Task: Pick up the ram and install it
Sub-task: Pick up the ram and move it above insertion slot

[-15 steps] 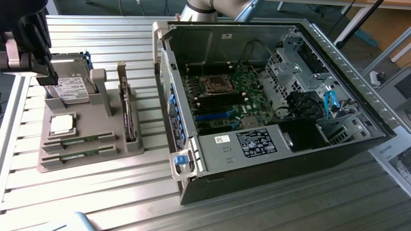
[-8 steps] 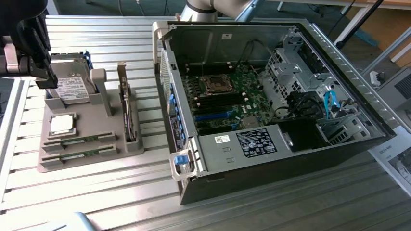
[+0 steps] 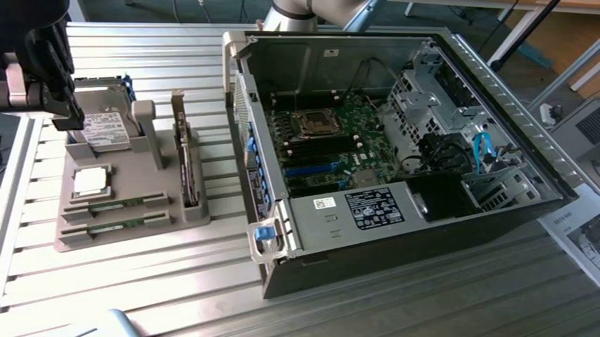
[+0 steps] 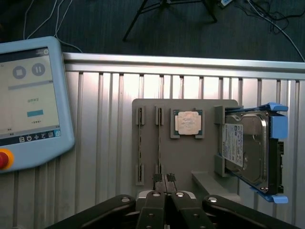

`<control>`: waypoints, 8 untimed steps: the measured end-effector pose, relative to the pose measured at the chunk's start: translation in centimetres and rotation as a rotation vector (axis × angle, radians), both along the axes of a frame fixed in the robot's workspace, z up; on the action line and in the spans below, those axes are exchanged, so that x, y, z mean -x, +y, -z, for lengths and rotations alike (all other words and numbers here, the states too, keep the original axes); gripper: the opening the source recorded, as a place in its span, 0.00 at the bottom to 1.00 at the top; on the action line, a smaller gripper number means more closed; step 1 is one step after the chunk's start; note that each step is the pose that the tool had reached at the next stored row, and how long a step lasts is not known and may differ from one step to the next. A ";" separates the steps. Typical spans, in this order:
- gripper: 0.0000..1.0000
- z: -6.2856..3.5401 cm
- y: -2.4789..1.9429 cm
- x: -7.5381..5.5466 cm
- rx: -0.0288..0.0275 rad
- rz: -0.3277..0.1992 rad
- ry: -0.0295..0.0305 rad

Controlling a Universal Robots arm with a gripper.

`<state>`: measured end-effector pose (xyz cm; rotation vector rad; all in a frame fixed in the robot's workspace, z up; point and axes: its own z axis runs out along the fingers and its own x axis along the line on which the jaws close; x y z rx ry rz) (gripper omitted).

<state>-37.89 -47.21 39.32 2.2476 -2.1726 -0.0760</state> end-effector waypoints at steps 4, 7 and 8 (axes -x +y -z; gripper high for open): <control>0.24 0.00 0.00 0.0 0.0001 0.000 0.0001; 0.24 0.00 0.00 0.0 0.0001 0.000 0.0001; 0.24 0.00 0.00 0.0 0.0000 0.000 0.0001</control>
